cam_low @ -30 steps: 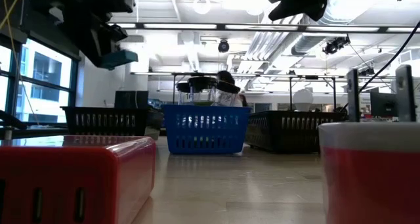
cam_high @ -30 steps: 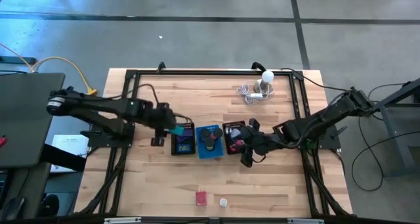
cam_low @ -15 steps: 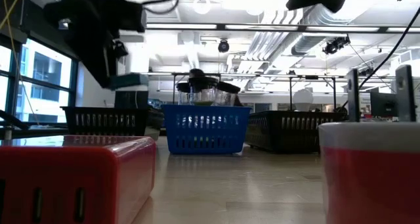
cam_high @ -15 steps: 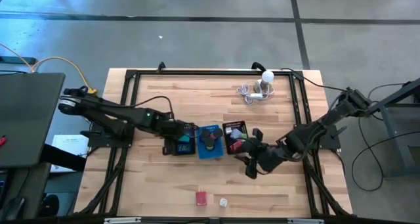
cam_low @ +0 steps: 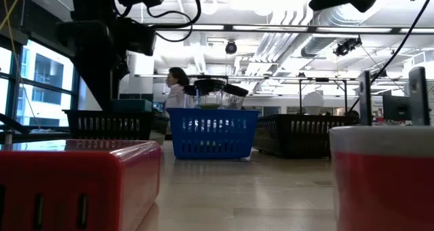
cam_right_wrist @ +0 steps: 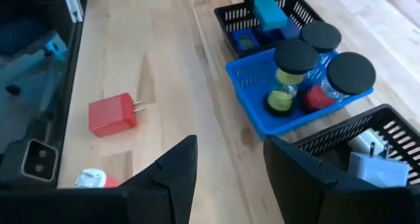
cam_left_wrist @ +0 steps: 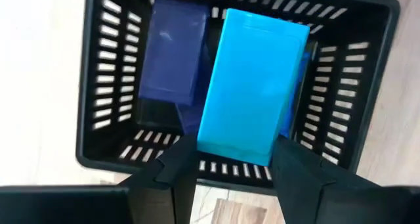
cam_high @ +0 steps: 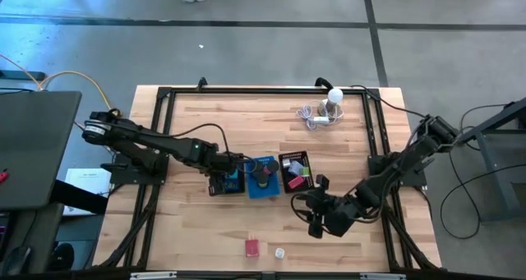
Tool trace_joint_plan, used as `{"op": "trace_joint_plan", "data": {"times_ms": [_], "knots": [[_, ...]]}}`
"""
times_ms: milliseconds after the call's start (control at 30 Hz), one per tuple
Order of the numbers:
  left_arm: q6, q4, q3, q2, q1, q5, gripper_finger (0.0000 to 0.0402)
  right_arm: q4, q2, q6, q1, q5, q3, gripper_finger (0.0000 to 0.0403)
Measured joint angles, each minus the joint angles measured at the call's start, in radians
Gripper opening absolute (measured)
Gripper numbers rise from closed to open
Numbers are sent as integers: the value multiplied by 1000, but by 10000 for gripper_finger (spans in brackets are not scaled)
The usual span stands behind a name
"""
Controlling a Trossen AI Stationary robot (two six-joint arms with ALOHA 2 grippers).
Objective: Pick & Place Office items
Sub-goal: Put the light blue digital clock into the left black bin
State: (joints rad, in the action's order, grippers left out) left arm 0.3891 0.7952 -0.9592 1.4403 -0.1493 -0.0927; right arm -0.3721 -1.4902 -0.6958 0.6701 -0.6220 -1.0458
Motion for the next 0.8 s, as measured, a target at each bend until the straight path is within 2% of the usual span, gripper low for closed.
{"op": "trace_joint_plan", "data": {"times_ms": [467,800], "knots": [[38,-20,0,29,1,-16,177,56,-5,-10,12,-17,0,164],[28,-48,0,31,3,-82,180,105,-8,-16,44,-40,0,164]]}}
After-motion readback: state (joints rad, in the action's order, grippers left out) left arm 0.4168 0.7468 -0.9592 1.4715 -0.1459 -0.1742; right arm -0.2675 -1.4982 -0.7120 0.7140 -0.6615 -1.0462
